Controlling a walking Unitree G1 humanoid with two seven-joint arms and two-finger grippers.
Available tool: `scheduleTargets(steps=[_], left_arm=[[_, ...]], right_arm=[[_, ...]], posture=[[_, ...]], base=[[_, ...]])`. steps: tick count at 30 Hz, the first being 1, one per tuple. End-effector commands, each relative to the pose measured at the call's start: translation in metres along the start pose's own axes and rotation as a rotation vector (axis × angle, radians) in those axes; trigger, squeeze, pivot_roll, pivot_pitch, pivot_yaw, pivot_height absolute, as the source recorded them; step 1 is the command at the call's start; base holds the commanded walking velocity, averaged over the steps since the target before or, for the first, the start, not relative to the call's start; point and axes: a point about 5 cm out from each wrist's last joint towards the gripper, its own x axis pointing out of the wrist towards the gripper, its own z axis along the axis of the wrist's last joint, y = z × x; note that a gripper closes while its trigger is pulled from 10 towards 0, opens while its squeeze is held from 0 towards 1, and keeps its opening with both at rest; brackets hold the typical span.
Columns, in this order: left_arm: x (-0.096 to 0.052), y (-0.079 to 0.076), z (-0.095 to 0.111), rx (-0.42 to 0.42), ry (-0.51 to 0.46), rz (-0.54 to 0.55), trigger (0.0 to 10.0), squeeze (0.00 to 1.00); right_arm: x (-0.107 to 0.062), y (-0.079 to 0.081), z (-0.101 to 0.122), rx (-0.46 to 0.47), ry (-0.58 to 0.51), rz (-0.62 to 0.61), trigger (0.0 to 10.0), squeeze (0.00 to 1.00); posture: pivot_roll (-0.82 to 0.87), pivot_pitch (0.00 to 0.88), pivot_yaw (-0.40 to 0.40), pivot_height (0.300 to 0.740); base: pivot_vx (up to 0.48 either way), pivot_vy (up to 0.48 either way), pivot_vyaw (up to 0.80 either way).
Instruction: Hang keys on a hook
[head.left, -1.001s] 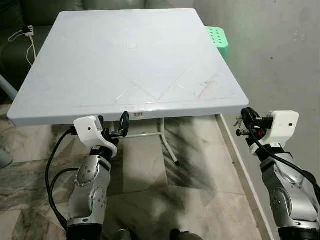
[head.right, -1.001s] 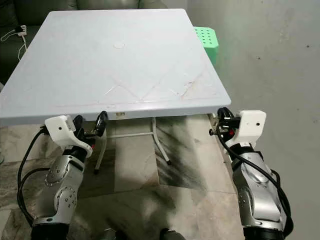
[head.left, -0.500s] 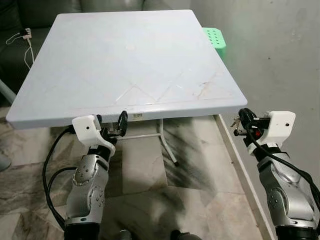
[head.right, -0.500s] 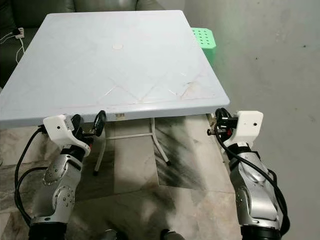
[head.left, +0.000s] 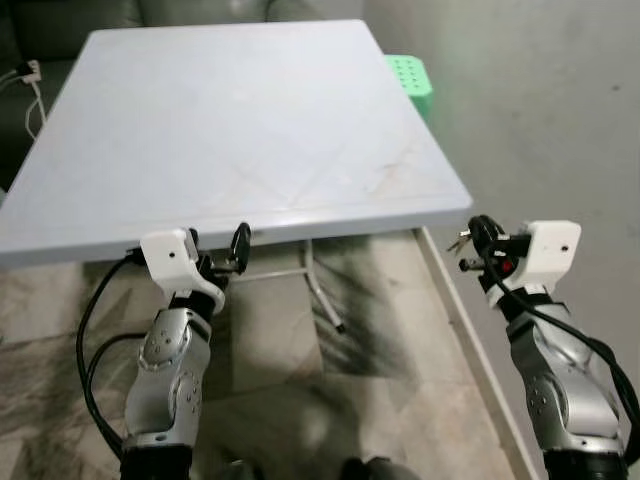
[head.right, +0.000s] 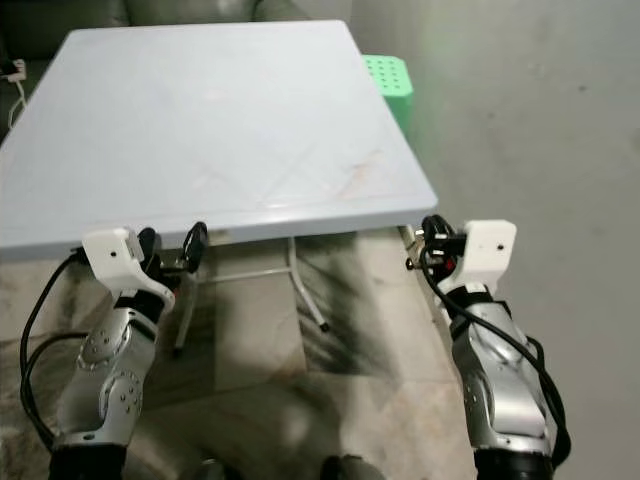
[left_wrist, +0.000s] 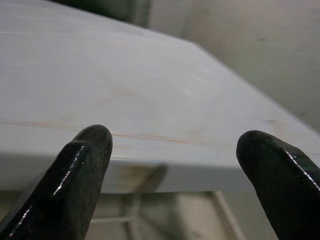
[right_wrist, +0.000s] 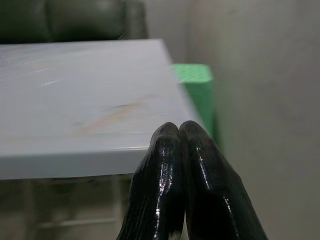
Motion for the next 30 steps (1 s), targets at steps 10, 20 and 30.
scheduleTargets(steps=[10, 20, 30], left_arm=[[-0.0004, -0.0101, -0.003, -0.056, 0.005, -0.025, 10.0, 0.0], [-0.0022, -0.0085, -0.0037, -0.063, 0.004, 0.0, 10.0, 0.0], [-0.0021, -0.0075, -0.0041, -0.084, 0.007, 0.009, 10.0, 0.0]], right_arm=[[-0.0043, -0.0088, -0.0027, -0.017, 0.015, -0.023, 10.0, 0.0], [-0.0052, -0.0104, -0.0016, -0.02, 0.013, -0.022, 10.0, 0.0], [-0.0051, -0.0099, 0.002, -0.004, -0.011, -0.011, 10.0, 0.0]], posture=[[-0.02, 0.118, -0.051, 0.74], [-0.02, 0.127, -0.057, 0.74], [-0.03, 0.122, -0.061, 0.74]], base=[[0.0, -0.192, -0.77], [0.0, 0.0, -0.63], [0.0, 0.0, 0.0]])
